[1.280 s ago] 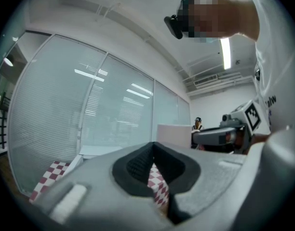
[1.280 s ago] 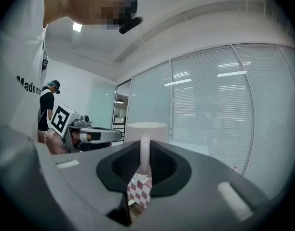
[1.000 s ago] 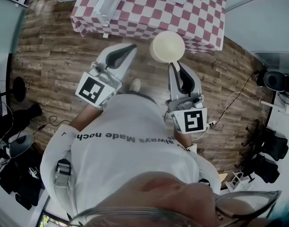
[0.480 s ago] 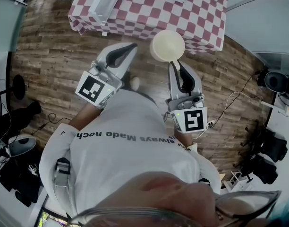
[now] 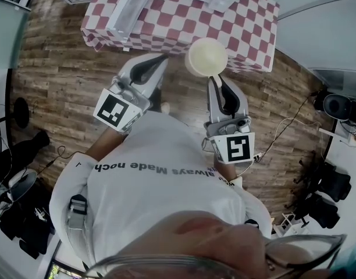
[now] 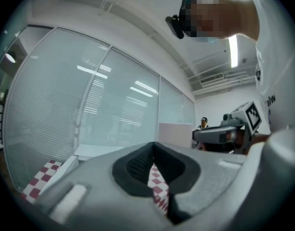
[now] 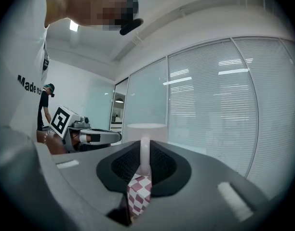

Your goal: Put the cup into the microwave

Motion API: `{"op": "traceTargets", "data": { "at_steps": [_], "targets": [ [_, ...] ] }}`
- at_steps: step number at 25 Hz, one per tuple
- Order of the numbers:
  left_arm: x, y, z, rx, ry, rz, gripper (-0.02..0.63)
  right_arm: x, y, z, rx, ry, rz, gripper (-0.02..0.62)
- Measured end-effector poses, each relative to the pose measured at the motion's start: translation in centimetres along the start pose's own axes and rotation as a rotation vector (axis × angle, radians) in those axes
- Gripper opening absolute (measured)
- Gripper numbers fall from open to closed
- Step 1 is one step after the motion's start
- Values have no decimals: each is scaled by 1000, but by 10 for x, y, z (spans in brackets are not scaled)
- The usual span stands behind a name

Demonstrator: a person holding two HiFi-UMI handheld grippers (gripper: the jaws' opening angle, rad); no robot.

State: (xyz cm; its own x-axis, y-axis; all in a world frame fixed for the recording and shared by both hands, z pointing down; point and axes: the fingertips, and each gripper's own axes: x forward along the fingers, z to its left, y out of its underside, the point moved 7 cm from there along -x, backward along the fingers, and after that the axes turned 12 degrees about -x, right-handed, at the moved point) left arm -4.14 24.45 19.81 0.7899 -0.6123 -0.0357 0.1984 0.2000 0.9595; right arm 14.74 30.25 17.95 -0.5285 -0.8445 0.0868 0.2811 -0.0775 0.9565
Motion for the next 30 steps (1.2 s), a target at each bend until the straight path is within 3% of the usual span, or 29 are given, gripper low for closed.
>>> {"op": "traceTargets", "data": {
  "at_steps": [20,30],
  "targets": [
    [88,-60,192,1,16,-30,5,210,-10,-68,-12,1,-9,38],
    [110,-69,255,-9,24,-22,5,272,-2,-80,-8,4,10,38]
  ]
}}
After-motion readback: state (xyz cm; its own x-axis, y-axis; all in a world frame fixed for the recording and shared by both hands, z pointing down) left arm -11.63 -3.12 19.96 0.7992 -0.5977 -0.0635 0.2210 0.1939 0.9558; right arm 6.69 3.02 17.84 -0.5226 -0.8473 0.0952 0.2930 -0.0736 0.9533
